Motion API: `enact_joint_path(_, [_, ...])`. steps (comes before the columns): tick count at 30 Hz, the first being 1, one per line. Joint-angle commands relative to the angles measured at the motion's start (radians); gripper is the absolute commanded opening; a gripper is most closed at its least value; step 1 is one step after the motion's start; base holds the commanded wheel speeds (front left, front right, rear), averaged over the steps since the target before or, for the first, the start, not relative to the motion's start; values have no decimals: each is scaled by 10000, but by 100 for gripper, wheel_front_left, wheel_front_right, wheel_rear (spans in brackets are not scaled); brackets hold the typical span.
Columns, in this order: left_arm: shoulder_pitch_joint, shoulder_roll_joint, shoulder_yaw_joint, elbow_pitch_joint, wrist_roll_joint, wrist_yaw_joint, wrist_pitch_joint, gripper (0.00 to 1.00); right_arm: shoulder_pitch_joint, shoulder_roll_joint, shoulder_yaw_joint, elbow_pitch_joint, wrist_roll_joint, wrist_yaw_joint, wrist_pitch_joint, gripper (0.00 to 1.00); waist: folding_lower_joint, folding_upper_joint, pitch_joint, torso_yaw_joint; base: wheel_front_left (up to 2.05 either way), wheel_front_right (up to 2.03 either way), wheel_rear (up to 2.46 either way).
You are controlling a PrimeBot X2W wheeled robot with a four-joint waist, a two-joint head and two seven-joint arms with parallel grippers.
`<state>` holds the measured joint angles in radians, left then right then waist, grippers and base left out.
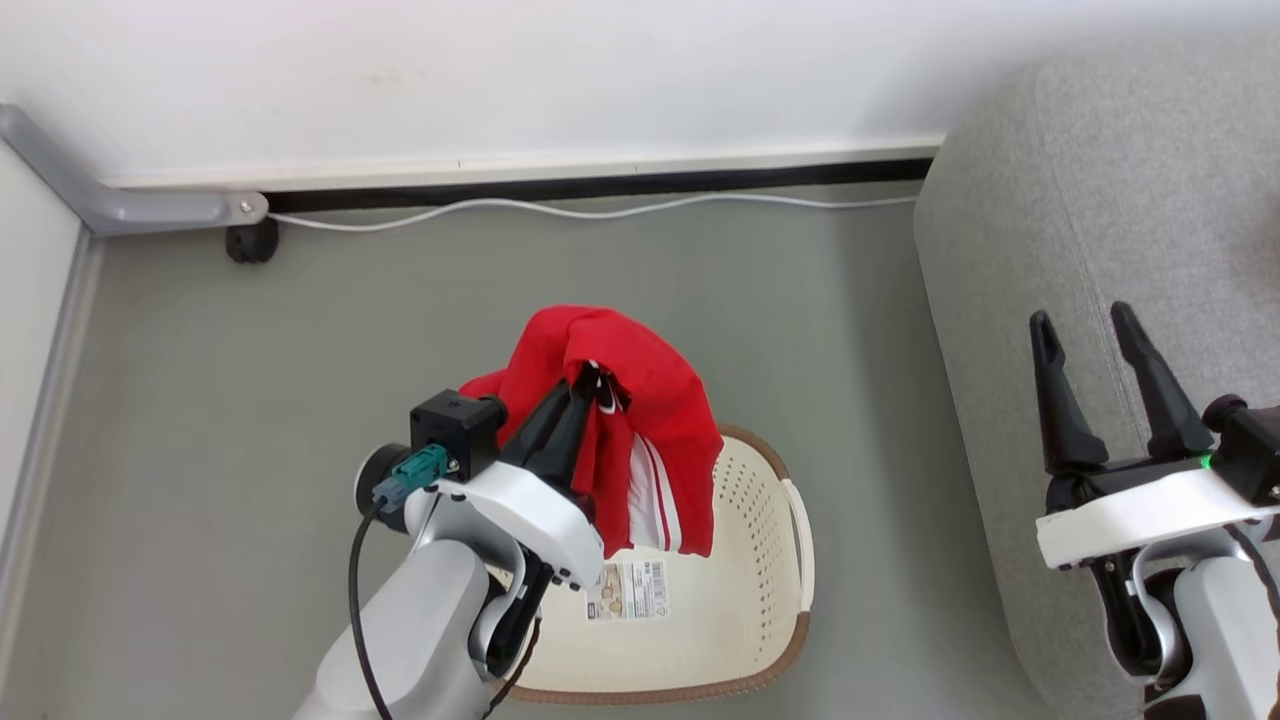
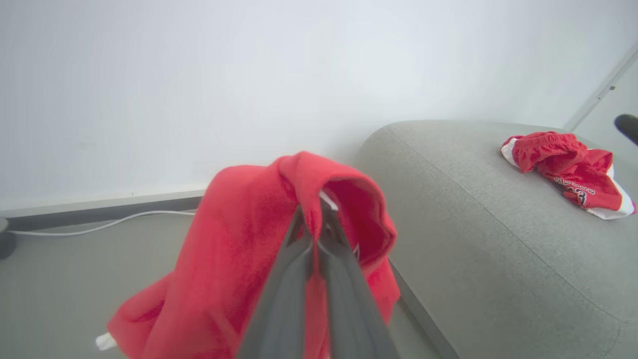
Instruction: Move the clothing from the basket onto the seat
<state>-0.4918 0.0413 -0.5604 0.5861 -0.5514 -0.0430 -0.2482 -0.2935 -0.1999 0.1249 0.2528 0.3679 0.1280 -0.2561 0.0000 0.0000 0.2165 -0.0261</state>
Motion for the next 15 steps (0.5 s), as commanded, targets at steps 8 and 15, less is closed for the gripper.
enact_joint_path(8, [-342, 89, 810, -1659, 1007, -86, -135, 0, 332, 85, 92, 27, -124, 27, -57, 100, 0, 0, -535, 221, 0, 0, 0])
enact_joint_path(15, [-1027, 89, 714, -2472, 1534, -205, -135, 0, 470, 217, 114, 169, -193, 27, -57, 100, 0, 0, -740, 257, 0, 0, 0])
